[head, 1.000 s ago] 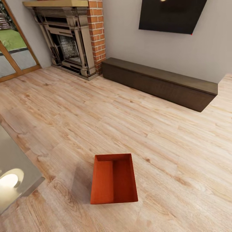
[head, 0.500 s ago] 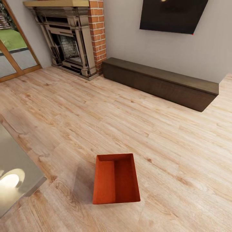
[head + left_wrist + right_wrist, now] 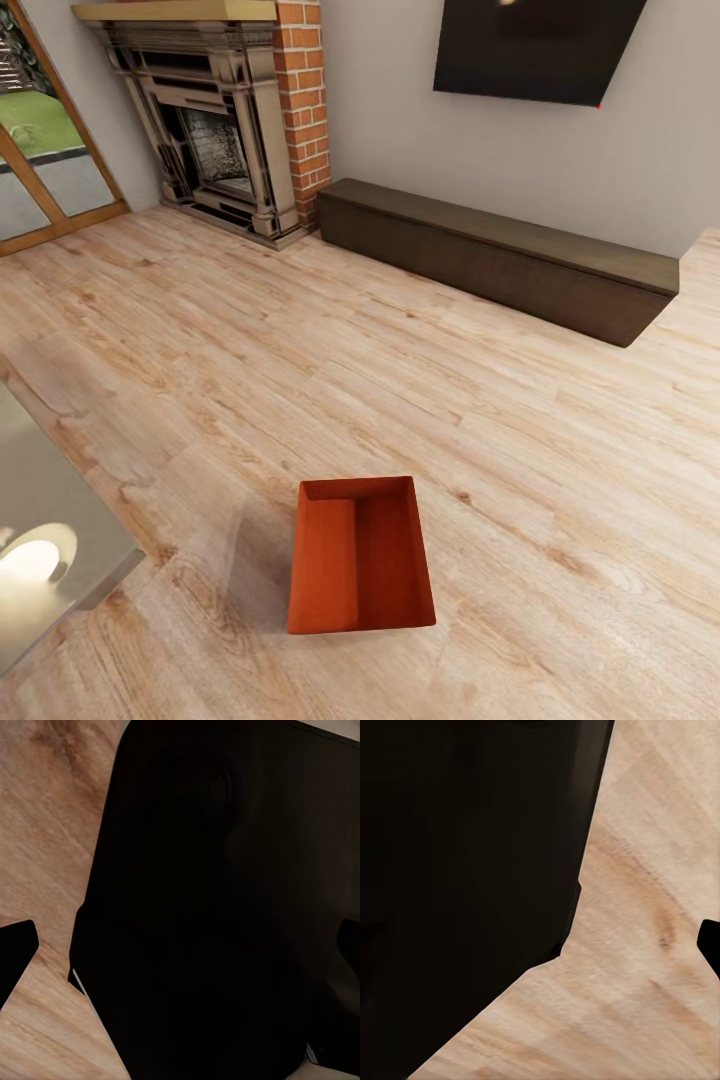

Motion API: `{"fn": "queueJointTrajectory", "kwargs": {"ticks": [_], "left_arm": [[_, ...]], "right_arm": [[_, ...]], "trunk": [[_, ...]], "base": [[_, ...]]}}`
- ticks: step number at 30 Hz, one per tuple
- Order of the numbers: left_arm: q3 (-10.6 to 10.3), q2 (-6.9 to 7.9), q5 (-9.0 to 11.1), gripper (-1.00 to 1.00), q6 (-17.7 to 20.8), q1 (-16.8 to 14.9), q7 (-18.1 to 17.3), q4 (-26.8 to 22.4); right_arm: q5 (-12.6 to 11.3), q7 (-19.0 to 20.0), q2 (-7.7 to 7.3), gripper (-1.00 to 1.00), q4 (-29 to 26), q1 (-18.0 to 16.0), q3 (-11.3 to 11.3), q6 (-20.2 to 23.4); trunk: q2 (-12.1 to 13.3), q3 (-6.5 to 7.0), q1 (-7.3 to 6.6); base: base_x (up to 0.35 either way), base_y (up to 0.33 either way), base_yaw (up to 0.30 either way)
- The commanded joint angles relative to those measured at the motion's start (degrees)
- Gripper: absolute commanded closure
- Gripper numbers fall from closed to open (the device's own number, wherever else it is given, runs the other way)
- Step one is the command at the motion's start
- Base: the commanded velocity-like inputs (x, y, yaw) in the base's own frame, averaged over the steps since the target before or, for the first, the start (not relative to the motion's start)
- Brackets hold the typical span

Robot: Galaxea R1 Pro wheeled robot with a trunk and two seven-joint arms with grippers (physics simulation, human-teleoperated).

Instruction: Move the two storage containers from the living room to the garage. In the garage, place one container on the floor and stack the other container on top of it (either order is fine).

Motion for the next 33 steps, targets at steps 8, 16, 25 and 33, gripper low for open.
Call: {"fn": "queueJointTrajectory", "kwargs": {"ticks": [8, 16, 25, 33], "left_arm": [[-0.29, -0.10, 0.41, -1.00, -0.18, -0.03, 0.30, 0.07], [-0.21, 0.28, 0.19, -1.00, -0.13, -0.03, 0.29, -0.02], [-0.06, 7.19, -0.02, -1.00, 7.36, -0.35, 6.65, -16.12], [-0.02, 8.02, 0.05, -1.00, 16.16, -2.05, 11.90, -22.08]], "right_arm": [[0.37, 0.09, -0.03, -1.00, 0.18, -0.06, 0.31, -0.41], [0.32, 0.17, 0.27, -1.00, 0.18, -0.07, 0.31, -0.03], [0.00, -6.21, -0.49, -1.00, -16.11, -2.45, -0.39, 11.13], [-0.93, -15.13, -1.01, -1.00, -20.69, -13.91, -4.31, 13.12]], "trunk": [[-0.02, -0.03, 0.00], [-0.02, -0.03, 0.00], [-0.02, -0.03, 0.00], [-0.02, -0.03, 0.00]], "base": [[0.000, 0.000, 0.000], [0.000, 0.000, 0.000], [0.000, 0.000, 0.000], [0.000, 0.000, 0.000]]}}
